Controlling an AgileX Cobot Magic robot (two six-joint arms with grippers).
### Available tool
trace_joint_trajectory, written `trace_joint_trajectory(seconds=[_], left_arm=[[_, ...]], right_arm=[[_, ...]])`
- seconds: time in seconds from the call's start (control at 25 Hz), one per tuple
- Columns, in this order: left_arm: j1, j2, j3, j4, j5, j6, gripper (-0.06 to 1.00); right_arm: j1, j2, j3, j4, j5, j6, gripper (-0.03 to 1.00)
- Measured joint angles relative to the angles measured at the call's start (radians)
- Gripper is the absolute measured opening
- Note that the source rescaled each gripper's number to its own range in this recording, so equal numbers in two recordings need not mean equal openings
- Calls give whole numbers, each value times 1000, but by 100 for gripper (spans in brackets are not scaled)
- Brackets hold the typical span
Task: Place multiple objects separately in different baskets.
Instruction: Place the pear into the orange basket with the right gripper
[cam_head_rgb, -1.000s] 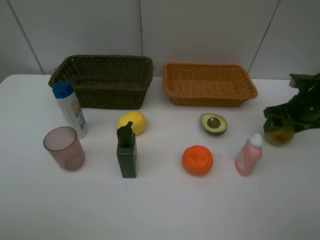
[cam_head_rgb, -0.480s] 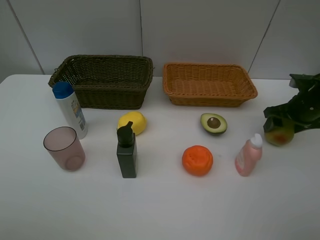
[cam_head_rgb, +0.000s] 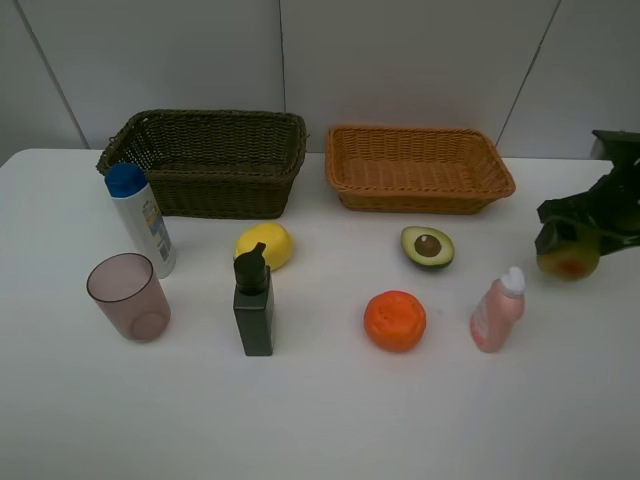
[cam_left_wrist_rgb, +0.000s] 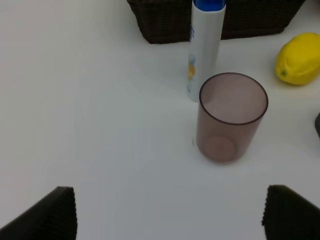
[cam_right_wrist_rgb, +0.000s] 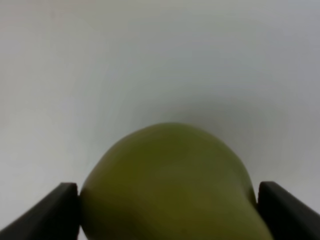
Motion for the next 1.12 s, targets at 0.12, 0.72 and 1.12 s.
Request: trace_joint_trajectory(seconds=[0.12, 0.72, 1.12], left_arm=[[0, 0, 0, 0, 0, 0, 100], [0, 0, 0, 0, 0, 0, 100], [0, 0, 0, 0, 0, 0, 100]], right_arm=[[2, -20, -37, 0, 58, 0, 60], [49, -32, -214, -16, 205, -54, 60], [173, -18, -400, -15, 209, -95, 60]])
